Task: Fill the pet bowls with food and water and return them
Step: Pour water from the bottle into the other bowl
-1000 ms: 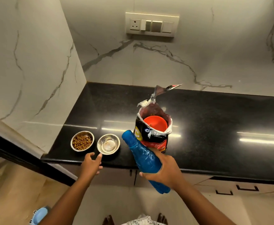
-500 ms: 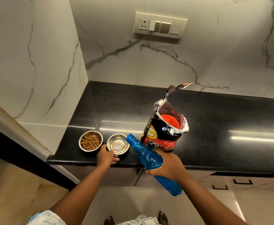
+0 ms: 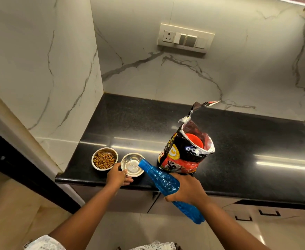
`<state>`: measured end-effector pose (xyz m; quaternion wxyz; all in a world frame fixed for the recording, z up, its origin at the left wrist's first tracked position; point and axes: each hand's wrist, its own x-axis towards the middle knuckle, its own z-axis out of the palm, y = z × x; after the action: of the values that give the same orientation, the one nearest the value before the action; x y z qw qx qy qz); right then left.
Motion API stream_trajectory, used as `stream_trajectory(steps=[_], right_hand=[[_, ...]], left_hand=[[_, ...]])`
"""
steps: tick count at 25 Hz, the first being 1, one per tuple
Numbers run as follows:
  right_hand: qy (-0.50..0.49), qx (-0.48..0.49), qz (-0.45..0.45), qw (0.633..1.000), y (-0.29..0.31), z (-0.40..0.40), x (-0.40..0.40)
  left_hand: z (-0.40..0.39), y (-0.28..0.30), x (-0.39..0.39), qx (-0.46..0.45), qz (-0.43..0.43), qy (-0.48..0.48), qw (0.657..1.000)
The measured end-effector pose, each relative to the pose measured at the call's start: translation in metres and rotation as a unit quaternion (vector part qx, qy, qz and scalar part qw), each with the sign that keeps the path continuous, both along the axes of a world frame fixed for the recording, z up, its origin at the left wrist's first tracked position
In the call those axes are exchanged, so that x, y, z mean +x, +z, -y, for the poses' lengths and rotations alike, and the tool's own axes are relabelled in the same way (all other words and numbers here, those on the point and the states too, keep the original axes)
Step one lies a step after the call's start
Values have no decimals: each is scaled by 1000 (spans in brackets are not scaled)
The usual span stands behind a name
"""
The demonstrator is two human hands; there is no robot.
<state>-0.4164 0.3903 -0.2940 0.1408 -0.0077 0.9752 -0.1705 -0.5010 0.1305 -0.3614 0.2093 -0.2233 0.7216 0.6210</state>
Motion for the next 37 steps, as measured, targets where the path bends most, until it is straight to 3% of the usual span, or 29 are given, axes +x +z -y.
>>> stream_trajectory(steps=[14, 37], right_hand=[[13, 39, 25, 999, 0, -2, 1], [6, 37, 22, 999, -1, -9, -1]], left_hand=[[3, -3, 4, 11, -4, -55, 998], [6, 0, 3, 25, -7, -50, 998]])
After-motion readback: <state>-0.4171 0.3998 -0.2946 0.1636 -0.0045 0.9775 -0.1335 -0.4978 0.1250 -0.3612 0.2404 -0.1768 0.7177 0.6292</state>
